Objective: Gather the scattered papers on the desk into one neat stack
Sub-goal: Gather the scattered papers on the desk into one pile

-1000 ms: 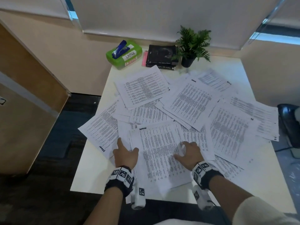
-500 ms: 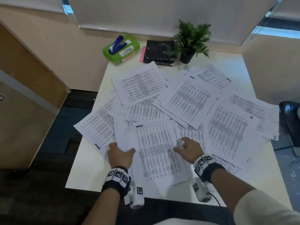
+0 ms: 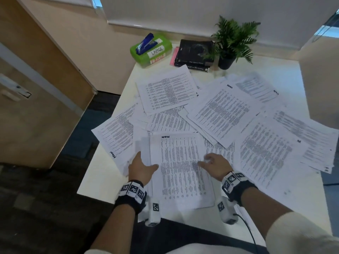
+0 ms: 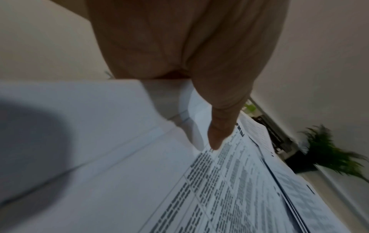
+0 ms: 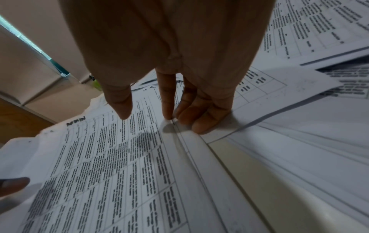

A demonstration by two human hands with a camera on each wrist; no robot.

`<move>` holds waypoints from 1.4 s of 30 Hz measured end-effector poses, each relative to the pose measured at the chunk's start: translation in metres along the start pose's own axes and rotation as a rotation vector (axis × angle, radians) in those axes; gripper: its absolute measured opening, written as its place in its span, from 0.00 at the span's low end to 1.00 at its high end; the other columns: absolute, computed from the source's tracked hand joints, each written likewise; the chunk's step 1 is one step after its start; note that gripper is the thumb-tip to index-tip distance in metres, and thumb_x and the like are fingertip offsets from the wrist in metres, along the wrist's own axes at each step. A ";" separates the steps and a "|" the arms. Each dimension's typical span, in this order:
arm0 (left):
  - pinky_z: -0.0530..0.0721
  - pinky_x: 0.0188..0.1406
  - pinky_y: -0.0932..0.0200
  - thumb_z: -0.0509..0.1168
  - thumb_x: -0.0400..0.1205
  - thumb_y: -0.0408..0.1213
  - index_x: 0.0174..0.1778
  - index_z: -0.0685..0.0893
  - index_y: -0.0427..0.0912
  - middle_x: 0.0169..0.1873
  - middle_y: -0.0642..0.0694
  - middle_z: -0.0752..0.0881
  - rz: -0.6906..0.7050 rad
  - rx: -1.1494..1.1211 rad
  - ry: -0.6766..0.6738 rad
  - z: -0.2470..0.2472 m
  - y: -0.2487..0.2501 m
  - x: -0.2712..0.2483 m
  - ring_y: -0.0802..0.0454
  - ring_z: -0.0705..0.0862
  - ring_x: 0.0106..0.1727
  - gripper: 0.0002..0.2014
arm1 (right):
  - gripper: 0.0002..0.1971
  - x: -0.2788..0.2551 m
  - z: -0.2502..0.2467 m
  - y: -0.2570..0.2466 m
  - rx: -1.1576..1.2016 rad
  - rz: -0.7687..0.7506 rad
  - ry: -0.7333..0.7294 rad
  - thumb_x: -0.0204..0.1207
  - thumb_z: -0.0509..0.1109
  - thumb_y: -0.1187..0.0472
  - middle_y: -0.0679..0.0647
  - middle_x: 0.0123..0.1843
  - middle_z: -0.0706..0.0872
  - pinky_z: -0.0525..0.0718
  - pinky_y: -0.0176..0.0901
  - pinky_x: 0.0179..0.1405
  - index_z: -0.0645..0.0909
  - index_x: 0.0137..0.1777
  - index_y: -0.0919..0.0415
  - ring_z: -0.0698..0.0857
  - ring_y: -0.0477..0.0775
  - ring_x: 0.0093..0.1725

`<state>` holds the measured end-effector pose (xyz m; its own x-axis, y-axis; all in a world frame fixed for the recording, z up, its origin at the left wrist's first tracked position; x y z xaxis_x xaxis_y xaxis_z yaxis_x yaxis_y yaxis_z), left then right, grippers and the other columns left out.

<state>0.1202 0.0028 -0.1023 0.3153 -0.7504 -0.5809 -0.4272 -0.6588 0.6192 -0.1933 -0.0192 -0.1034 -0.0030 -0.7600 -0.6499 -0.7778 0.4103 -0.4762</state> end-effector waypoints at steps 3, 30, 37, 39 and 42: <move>0.82 0.68 0.41 0.81 0.61 0.55 0.73 0.77 0.46 0.65 0.48 0.86 -0.002 -0.024 -0.072 0.005 -0.007 0.012 0.45 0.84 0.66 0.43 | 0.20 -0.001 0.002 -0.005 0.034 -0.041 -0.007 0.75 0.71 0.37 0.52 0.61 0.88 0.81 0.52 0.65 0.85 0.48 0.55 0.86 0.53 0.59; 0.83 0.63 0.32 0.81 0.62 0.42 0.61 0.86 0.39 0.55 0.38 0.91 0.383 -0.278 -0.508 -0.045 0.139 -0.007 0.37 0.89 0.59 0.31 | 0.21 -0.038 -0.034 -0.074 0.699 -0.210 0.129 0.68 0.84 0.56 0.52 0.55 0.93 0.85 0.57 0.64 0.86 0.60 0.60 0.91 0.52 0.57; 0.87 0.59 0.48 0.75 0.76 0.31 0.56 0.87 0.43 0.47 0.50 0.93 0.439 -0.263 -0.440 0.022 0.184 -0.032 0.49 0.90 0.53 0.14 | 0.10 -0.080 -0.093 -0.024 0.738 -0.085 0.370 0.72 0.81 0.63 0.47 0.40 0.90 0.87 0.40 0.43 0.81 0.46 0.55 0.90 0.43 0.41; 0.87 0.55 0.55 0.73 0.79 0.32 0.57 0.88 0.43 0.45 0.55 0.93 0.478 -0.206 -0.441 0.046 0.189 -0.043 0.57 0.91 0.48 0.11 | 0.13 -0.096 -0.104 0.002 0.764 -0.055 0.450 0.73 0.79 0.67 0.42 0.28 0.85 0.83 0.31 0.30 0.76 0.39 0.55 0.84 0.33 0.28; 0.85 0.43 0.62 0.71 0.81 0.32 0.53 0.87 0.39 0.35 0.55 0.90 0.491 -0.198 -0.451 0.079 0.195 -0.059 0.58 0.88 0.39 0.06 | 0.09 -0.106 -0.115 0.034 0.786 -0.039 0.518 0.73 0.80 0.65 0.46 0.36 0.91 0.91 0.45 0.43 0.83 0.44 0.54 0.89 0.37 0.34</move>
<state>-0.0489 -0.0775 0.0111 -0.2761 -0.8969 -0.3455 -0.2543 -0.2785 0.9262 -0.2917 0.0177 0.0176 -0.4119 -0.8324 -0.3707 -0.1369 0.4587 -0.8780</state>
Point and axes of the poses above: each hand's wrist, its own x-axis towards the middle knuckle, its own z-axis out of the palm, y = z × x, the point moved 10 cm from there along x, towards the middle knuckle
